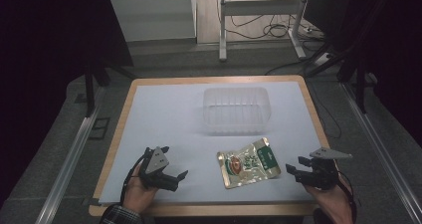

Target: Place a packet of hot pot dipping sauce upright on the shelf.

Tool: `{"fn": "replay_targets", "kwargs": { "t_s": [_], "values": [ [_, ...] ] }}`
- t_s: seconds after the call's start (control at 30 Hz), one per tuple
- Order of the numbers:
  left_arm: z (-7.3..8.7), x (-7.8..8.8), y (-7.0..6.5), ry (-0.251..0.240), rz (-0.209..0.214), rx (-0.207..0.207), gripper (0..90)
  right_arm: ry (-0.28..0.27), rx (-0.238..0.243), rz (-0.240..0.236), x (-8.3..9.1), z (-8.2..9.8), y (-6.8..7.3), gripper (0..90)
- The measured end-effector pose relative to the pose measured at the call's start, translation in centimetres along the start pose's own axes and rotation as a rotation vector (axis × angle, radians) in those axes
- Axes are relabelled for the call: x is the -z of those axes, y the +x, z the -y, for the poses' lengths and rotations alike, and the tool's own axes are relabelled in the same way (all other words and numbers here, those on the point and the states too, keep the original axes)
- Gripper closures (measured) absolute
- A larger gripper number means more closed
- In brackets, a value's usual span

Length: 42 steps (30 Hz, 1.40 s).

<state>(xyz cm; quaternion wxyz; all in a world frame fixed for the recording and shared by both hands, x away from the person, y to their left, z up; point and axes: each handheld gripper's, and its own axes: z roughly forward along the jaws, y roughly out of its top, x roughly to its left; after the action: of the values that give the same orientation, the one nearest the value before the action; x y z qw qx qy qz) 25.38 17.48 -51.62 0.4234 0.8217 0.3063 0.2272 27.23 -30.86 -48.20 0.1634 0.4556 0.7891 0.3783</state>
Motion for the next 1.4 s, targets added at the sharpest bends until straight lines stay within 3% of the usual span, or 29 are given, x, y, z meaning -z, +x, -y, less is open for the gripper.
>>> {"fn": "replay_targets", "kwargs": {
  "t_s": [0.2,0.43,1.03,1.3,1.4],
  "values": [
    [0.0,0.0,0.0,0.007,-0.002,-0.009,0.0,-0.005,0.059,-0.059,-0.5,-0.2,0.4,44.3],
    [0.0,-0.1,-0.1,0.007,-0.002,-0.01,0.0,-0.008,0.071,-0.098,-1.2,-0.6,0.4,45.4],
    [-0.1,-0.2,-0.3,0.021,-0.006,-0.03,0.1,0.097,0.09,-0.159,-5.7,-1.9,0.5,44.3],
    [-0.1,-0.4,-0.4,0.026,-0.006,-0.036,0.3,0.136,0.119,-0.178,-7.5,-2.7,0.9,50.6],
    [-0.1,-0.4,-0.4,0.028,-0.009,-0.04,0.3,0.168,0.131,-0.173,-8.3,-3.0,1.3,57.4]
  ]
}}
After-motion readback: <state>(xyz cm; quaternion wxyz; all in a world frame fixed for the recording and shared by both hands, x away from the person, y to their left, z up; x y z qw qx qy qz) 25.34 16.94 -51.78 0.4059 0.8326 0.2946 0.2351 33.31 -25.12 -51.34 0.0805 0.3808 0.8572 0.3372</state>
